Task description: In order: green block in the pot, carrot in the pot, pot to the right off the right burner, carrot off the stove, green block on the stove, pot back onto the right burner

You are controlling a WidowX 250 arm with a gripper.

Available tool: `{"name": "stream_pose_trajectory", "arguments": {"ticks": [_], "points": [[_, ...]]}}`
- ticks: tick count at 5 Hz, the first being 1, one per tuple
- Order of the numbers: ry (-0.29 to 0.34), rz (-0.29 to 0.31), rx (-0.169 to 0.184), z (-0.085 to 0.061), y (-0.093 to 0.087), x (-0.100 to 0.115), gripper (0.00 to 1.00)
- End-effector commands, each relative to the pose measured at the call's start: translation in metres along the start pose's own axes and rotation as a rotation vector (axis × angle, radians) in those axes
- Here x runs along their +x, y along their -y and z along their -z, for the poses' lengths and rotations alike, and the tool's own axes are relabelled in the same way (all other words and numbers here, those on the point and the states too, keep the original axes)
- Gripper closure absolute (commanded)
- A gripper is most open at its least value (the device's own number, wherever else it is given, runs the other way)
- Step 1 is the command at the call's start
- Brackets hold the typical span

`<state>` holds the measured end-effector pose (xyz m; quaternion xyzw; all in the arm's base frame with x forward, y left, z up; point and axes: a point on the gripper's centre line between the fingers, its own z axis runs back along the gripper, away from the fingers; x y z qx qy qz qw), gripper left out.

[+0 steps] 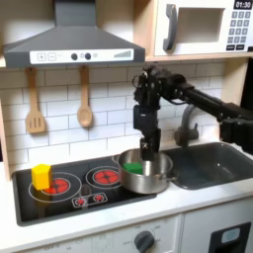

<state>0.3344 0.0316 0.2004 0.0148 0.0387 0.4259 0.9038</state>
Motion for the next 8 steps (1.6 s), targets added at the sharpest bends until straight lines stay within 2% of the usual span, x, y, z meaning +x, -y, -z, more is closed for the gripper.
{"name": "stream_pose_trajectory", "arguments": {"ticks": [1, 2, 3, 4, 5, 6, 7, 8], "points": [[-0.008, -0.126, -0.006, 0.003, 0.011, 0.006, 0.00], [-0.004, -0.184, -0.024, -0.001, 0.013, 0.018, 0.00], [0.028, -0.170, -0.015, -0.001, 0.014, 0.024, 0.00], [0.048, -0.170, -0.008, 0.001, 0.001, 0.031, 0.00], [0.055, -0.178, 0.018, 0.010, -0.014, 0.040, 0.00], [0.035, -0.175, 0.044, 0.029, -0.024, 0.038, 0.00], [0.045, -0.151, 0.018, 0.022, -0.016, 0.024, 0.00], [0.049, -0.188, 0.011, 0.020, -0.015, 0.028, 0.00]]}}
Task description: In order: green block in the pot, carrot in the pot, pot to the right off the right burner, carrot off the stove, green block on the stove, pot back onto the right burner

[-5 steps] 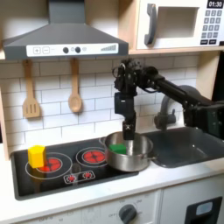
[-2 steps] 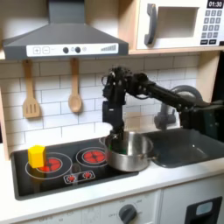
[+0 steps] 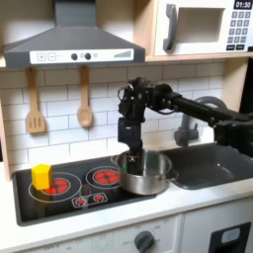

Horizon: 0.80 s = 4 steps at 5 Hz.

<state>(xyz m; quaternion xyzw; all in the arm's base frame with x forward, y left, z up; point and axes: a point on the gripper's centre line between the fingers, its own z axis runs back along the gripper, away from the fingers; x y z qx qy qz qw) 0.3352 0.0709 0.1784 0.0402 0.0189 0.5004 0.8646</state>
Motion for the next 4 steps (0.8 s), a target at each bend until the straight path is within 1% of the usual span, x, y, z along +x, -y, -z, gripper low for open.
{"name": "stream_pose_trajectory", "arguments": {"ticks": [1, 2, 3, 4], "points": [[-0.005, -0.037, 0.003, 0.0023, 0.0095, -0.0106, 0.00], [0.004, -0.056, -0.001, -0.0001, 0.0139, -0.0111, 0.00], [0.017, -0.080, 0.006, -0.0008, 0.0154, -0.0109, 0.00], [-0.003, -0.126, 0.010, 0.0053, 0.0170, -0.0106, 0.00]]}}
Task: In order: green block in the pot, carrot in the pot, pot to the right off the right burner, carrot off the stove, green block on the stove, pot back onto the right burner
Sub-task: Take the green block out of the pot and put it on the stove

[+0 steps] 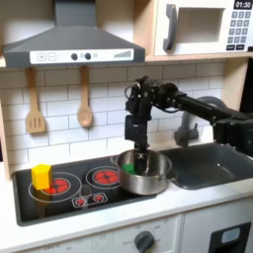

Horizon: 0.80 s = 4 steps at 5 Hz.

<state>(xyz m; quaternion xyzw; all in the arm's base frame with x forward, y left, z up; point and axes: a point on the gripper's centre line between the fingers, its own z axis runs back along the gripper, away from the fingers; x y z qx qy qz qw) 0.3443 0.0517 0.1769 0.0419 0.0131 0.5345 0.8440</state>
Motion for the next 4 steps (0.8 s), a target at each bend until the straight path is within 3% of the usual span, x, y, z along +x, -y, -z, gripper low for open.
{"name": "stream_pose_trajectory", "arguments": {"ticks": [1, 4], "points": [[-0.013, -0.080, 0.029, 0.0069, -0.0059, 0.0048, 0.00], [0.011, -0.106, 0.046, 0.0165, -0.0090, 0.0111, 0.00]]}}
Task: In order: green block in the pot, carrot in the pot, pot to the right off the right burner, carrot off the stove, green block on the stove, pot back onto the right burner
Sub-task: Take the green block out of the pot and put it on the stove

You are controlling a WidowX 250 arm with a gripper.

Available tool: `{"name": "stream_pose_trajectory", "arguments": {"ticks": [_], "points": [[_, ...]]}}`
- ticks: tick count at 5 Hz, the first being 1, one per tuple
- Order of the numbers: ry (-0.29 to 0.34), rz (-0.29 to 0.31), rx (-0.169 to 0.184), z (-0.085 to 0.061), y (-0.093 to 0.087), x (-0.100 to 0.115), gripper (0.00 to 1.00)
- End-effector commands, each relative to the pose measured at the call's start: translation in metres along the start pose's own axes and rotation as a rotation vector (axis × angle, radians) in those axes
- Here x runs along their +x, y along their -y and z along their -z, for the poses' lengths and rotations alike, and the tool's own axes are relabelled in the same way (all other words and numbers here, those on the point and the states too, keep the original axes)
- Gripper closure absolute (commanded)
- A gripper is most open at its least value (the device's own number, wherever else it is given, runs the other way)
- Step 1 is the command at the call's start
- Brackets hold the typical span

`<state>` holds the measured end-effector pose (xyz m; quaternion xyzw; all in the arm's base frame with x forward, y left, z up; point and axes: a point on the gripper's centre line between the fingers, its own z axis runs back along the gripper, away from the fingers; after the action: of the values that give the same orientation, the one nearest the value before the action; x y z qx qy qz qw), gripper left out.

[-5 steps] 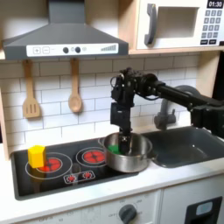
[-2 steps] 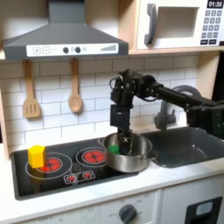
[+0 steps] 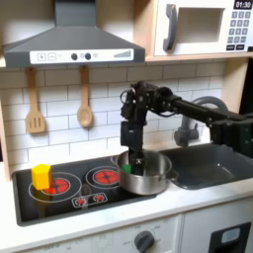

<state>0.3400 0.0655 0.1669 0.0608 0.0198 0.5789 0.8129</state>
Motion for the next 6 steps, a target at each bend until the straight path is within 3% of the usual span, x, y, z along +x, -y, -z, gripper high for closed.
{"name": "stream_pose_trajectory", "arguments": {"ticks": [1, 2, 5, 6], "points": [[0.010, 0.017, 0.005, 0.011, 0.000, -0.002, 0.00], [0.017, 0.033, 0.012, 0.016, 0.001, -0.003, 1.00], [0.043, 0.124, -0.008, 0.002, 0.006, -0.011, 1.00], [0.063, 0.165, -0.032, -0.012, 0.010, -0.013, 1.00]]}}
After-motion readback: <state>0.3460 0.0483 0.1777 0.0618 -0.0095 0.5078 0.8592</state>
